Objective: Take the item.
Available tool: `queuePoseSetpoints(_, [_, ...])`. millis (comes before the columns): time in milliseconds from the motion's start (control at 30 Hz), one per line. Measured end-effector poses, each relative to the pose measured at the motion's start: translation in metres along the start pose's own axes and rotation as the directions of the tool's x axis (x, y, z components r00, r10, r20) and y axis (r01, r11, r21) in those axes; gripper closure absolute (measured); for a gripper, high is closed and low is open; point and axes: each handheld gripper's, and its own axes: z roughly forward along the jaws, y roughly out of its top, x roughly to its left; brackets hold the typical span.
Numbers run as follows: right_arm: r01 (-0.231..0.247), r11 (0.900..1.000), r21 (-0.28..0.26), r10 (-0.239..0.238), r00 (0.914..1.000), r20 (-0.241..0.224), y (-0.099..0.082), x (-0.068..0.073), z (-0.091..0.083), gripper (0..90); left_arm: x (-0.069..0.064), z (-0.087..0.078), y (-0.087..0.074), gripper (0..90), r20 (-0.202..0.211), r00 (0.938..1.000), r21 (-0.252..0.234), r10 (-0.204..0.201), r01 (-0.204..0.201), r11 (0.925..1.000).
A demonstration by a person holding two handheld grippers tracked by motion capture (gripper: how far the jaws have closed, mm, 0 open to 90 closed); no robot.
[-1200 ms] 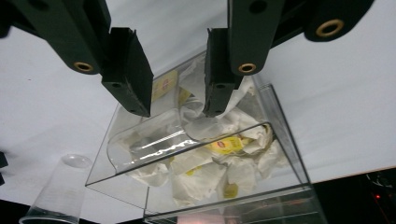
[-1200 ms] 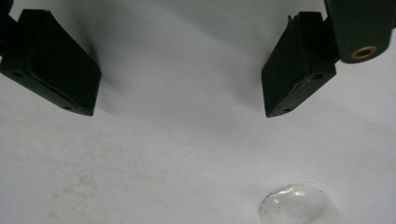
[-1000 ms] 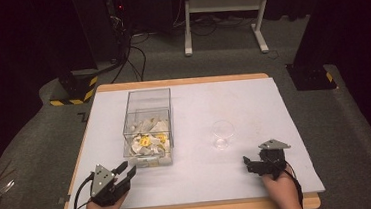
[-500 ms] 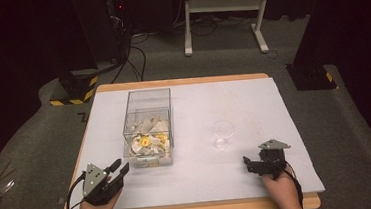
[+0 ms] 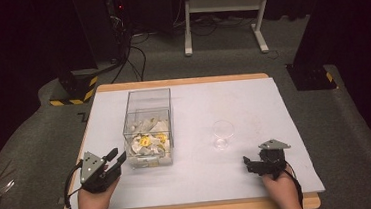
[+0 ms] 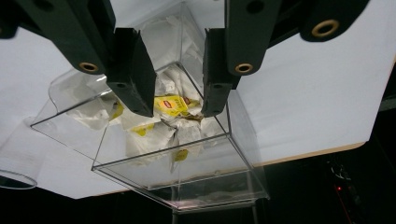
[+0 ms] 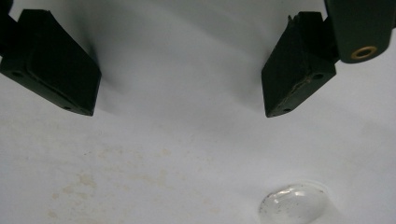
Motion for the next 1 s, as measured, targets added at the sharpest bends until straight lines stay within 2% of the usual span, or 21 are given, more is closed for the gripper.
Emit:
queuePoseSetpoints(333, [0.000,1.0000,0.000,0.000,1.0000,0.000,0.000,0.000,0.000,12.0,0.008,0.015,0.001,64.5,-0.007,0.9999,0.016,-0.014,0.014,0.9998])
queuePoseSetpoints(700, [0.000,1.0000,0.000,0.000,1.0000,0.000,0.000,0.000,0.000,12.0,0.008,0.035,-0.004,66.8,-0.026,0.9994,0.033,-0.020,0.021,0.9992])
queuePoseSetpoints(1000, [0.000,1.0000,0.000,0.000,1.0000,0.000,0.000,0.000,0.000,12.0,0.008,0.044,-0.007,69.4,-0.029,0.9992,0.038,-0.026,0.027,0.9989])
